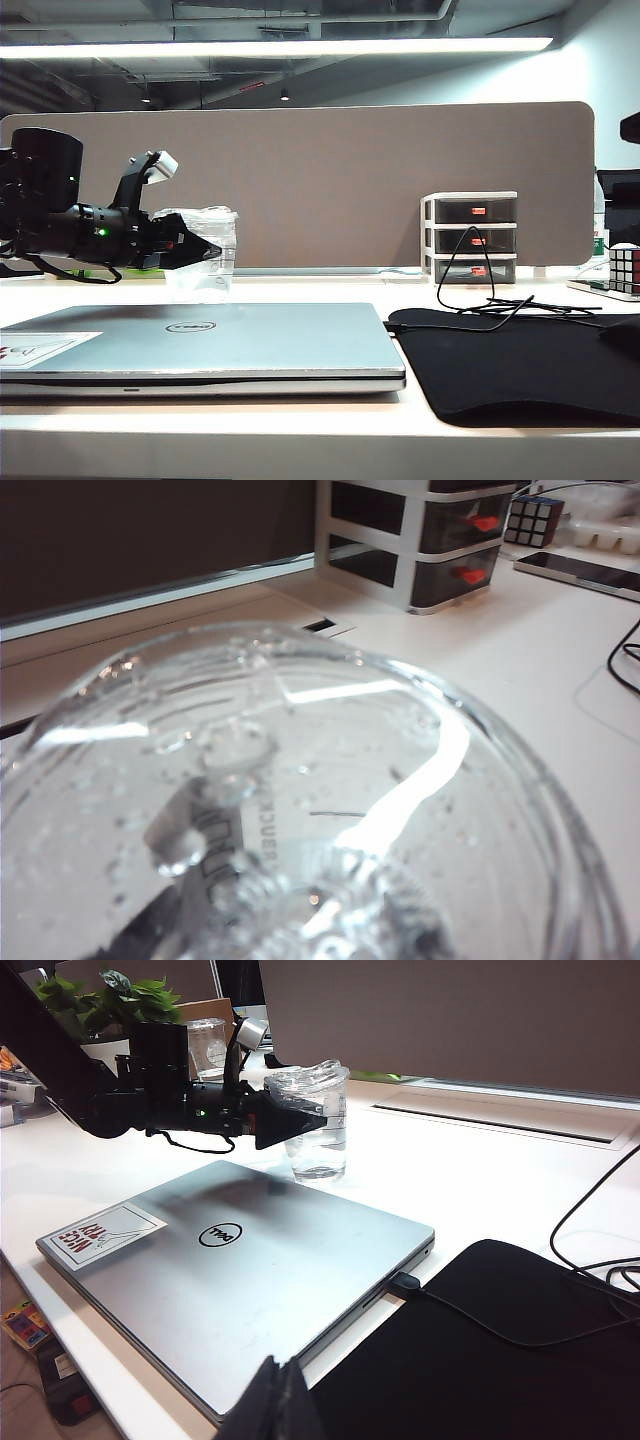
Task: Pick up the coffee cup and place it over the laptop.
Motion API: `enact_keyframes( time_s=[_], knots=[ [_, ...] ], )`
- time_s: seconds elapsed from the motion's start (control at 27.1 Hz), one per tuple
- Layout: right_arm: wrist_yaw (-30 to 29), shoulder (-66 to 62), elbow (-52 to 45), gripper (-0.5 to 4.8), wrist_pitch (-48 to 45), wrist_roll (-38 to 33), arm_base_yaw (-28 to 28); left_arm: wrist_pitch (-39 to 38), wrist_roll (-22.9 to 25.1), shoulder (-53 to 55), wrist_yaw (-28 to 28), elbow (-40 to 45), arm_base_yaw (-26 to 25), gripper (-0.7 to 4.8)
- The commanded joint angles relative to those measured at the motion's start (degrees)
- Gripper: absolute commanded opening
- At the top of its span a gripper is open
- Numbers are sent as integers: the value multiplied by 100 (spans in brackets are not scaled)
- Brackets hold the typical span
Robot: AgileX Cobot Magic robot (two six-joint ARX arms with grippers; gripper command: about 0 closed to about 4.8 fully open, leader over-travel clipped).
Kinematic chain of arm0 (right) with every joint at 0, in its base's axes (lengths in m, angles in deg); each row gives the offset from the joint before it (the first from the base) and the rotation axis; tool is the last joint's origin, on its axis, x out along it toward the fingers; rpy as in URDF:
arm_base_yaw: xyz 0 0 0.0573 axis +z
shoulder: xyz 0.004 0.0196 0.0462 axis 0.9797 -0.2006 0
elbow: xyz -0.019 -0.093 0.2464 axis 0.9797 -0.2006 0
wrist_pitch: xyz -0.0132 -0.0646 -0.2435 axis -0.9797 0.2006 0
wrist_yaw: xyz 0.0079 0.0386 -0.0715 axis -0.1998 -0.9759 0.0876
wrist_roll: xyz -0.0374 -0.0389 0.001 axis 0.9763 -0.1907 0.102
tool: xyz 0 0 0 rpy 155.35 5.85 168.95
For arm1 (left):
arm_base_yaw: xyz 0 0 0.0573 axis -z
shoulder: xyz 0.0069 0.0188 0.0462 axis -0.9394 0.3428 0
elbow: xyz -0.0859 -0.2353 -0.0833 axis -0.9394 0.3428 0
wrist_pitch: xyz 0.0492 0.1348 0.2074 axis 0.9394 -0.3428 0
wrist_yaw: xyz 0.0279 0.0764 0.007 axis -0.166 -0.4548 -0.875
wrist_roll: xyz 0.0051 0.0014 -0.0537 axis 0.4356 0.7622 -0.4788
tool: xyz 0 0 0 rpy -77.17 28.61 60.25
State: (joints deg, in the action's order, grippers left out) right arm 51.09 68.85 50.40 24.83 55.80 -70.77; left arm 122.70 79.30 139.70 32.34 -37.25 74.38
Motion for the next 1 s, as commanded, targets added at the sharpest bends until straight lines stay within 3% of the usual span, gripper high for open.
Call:
enact_keyframes(
  time_s=[0.04, 0.26, 0.52, 0.7, 1.0],
  knots=[
    [7, 11, -28, -6, -74, 22, 2, 293, -31, -31, 79, -9, 7, 242],
    [7, 11, -28, -6, -72, 22, 2, 505, -411, -116, 247, 42, 0, 250],
    [7, 9, -28, -6, -76, 22, 2, 579, -111, -872, 284, 726, 0, 251],
    [7, 9, -28, -6, -76, 22, 4, 577, -461, -1309, 247, 1029, 11, 250],
    [-15, 11, -28, -6, -83, 20, 4, 570, -407, -2083, -15, 1928, 345, 250]
  ],
)
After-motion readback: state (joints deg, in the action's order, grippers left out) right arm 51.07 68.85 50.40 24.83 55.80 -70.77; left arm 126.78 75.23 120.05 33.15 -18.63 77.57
